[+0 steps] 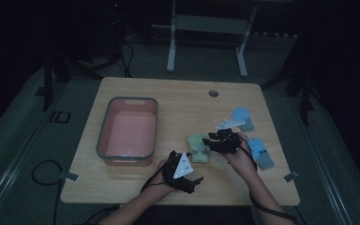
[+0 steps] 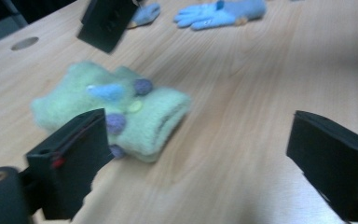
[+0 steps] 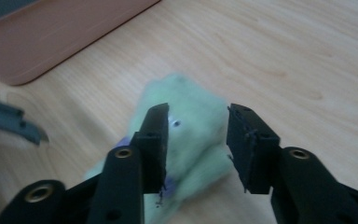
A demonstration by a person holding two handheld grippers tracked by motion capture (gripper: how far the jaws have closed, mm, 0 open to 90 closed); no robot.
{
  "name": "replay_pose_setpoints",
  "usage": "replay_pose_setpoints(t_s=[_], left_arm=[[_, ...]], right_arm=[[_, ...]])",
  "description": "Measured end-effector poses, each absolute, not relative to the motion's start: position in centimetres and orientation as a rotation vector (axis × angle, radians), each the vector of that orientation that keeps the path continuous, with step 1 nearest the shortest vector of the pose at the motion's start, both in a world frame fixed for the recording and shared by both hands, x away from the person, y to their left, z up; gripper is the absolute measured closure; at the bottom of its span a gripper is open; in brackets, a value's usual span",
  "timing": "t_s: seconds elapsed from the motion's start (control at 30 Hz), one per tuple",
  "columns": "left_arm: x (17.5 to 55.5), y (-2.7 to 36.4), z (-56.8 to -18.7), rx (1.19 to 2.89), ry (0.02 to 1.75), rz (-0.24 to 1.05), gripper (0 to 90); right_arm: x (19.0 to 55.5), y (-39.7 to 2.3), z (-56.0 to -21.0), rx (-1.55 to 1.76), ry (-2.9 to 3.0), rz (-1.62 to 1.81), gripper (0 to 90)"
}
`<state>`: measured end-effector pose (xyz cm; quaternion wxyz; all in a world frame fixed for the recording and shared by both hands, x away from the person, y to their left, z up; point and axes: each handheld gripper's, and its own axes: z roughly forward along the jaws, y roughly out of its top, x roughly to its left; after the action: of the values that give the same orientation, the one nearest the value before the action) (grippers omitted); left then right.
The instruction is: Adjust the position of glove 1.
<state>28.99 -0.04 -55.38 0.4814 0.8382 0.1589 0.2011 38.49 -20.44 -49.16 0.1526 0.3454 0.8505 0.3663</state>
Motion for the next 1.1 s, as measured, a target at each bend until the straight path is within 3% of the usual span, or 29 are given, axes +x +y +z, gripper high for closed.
replay_pose_setpoints(t_s=[0.2, 0.47, 0.67, 0.8, 0.87, 0.93, 1.0, 1.1], left_arm=[[30.7, -1.0, -54.9, 2.066, 0.338, 0.522, 16.5], [33.8, -2.1, -55.7, 2.185, 0.315, 0.471, 37.4], [34.4, -2.5, -56.5, 2.267, 0.271, 0.466, 41.3], [34.4, -2.5, -56.8, 2.286, 0.250, 0.480, 41.0], [34.4, -2.5, -56.8, 2.286, 0.250, 0.480, 40.8], [34.3, -2.5, -56.8, 2.290, 0.236, 0.493, 41.0], [34.3, -2.6, -56.8, 2.291, 0.233, 0.515, 45.4], [34.5, -2.4, -56.3, 2.297, 0.246, 0.541, 61.9]], right_arm=[[41.3, -20.5, -49.3, 1.027, 2.518, 1.081, 52.0], [44.0, -19.9, -52.4, 1.111, 2.593, 1.050, 47.0], [44.5, -20.1, -53.9, 1.167, 2.659, 1.045, 44.4], [44.9, -20.4, -54.4, 1.222, 2.706, 1.101, 53.6], [44.9, -20.5, -54.5, 1.235, 2.715, 1.117, 53.6], [44.8, -20.5, -54.5, 1.252, 2.720, 1.133, 61.8], [44.6, -20.4, -54.3, 1.234, 2.711, 1.116, 67.1], [44.3, -20.1, -53.8, 1.212, 2.691, 1.083, 72.3]])
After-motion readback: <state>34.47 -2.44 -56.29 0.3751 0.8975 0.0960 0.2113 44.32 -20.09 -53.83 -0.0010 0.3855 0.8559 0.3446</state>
